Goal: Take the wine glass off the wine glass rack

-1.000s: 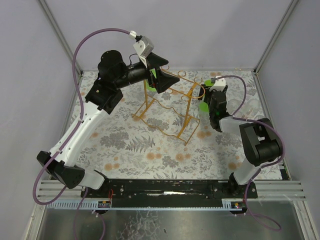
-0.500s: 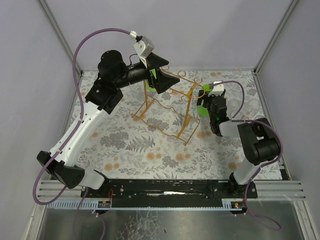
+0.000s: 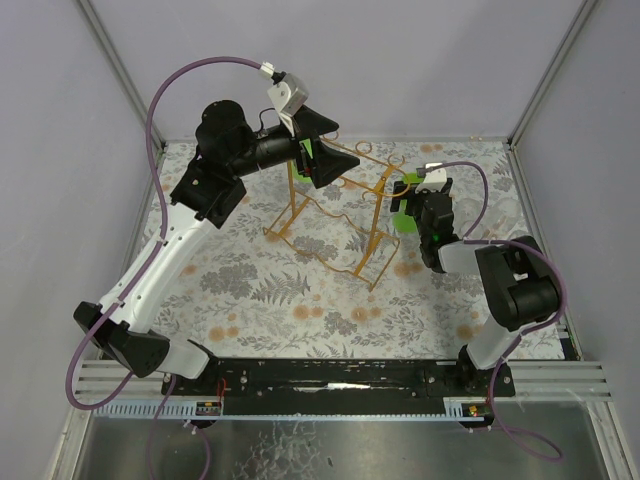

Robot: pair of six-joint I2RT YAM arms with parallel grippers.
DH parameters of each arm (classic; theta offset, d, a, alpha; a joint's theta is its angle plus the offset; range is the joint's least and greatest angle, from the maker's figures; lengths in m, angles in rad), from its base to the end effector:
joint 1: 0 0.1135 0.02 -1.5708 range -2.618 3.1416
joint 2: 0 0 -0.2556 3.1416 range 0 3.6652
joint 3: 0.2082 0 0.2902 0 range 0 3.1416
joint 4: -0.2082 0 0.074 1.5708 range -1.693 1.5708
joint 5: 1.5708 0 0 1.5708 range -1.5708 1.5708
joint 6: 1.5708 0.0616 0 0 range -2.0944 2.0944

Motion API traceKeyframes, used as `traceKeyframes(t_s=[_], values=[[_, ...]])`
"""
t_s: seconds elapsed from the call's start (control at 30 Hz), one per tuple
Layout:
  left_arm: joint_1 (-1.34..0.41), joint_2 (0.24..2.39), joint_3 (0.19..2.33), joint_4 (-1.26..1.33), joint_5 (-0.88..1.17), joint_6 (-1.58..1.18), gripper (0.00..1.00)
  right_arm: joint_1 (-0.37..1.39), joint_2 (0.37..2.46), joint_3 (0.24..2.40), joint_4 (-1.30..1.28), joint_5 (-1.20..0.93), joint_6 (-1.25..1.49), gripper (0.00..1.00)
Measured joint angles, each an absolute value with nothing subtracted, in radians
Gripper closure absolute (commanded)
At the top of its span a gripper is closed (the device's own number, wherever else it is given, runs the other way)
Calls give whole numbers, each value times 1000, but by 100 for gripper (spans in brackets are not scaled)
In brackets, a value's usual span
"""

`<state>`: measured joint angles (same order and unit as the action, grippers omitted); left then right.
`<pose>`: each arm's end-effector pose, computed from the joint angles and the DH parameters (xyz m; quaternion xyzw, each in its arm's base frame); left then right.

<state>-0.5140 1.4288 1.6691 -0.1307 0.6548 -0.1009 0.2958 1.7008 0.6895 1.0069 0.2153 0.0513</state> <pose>0.3015 -0.2133 0.5058 0.3640 0.5693 -0.4180 0.6072 0.3758 0.1008 0.1576 -0.0107 0.7085 0.0461 0.7041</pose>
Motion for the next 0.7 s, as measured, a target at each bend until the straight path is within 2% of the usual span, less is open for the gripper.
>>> traceKeyframes(t_s=[0.4, 0.7], values=[[-514, 1429, 1669, -130, 659, -119, 5, 296, 1517, 705, 939, 214, 41, 1], [-514, 1430, 1670, -128, 659, -146, 5, 286, 1402, 802, 771, 241, 12, 1]])
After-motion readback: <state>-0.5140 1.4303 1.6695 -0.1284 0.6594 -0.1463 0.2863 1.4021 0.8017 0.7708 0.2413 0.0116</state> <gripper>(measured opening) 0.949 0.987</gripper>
